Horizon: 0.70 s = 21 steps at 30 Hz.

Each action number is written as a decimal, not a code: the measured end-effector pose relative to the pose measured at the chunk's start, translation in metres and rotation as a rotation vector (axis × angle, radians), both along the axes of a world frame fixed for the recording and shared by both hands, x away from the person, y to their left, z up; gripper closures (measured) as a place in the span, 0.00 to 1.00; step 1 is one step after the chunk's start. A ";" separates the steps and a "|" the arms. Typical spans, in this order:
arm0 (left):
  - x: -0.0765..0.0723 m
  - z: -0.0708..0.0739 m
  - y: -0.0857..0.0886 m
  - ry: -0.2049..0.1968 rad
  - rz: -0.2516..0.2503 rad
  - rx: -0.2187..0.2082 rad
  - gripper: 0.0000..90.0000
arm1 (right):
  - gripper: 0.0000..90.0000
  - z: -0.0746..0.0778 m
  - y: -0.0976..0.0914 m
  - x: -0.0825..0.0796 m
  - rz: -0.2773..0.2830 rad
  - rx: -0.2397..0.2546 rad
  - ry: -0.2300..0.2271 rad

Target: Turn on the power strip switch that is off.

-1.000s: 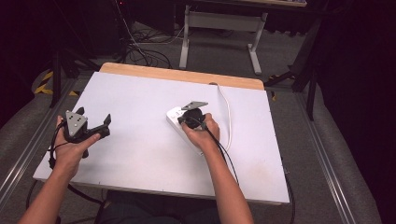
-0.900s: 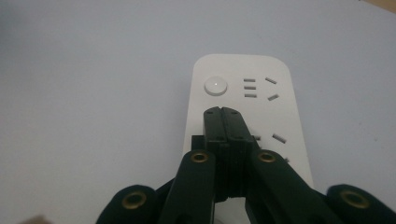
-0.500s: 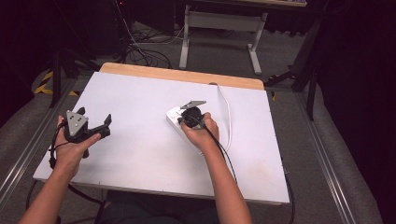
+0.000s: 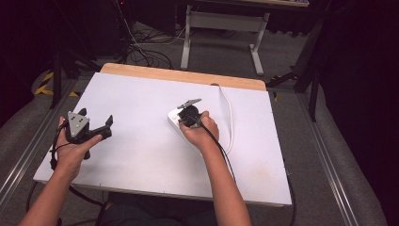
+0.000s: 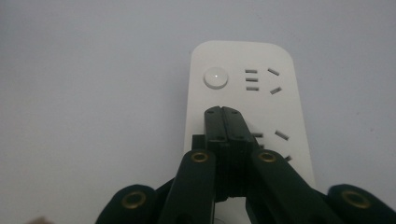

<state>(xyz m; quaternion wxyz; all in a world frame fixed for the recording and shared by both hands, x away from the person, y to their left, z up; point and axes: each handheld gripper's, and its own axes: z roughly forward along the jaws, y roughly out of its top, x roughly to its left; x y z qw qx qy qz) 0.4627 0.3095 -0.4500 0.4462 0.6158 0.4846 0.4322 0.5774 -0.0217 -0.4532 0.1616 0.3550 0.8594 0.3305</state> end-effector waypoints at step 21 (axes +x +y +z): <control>0.001 -0.001 0.000 0.008 -0.005 -0.009 0.11 | 1.00 0.004 0.004 0.003 0.000 -0.035 0.028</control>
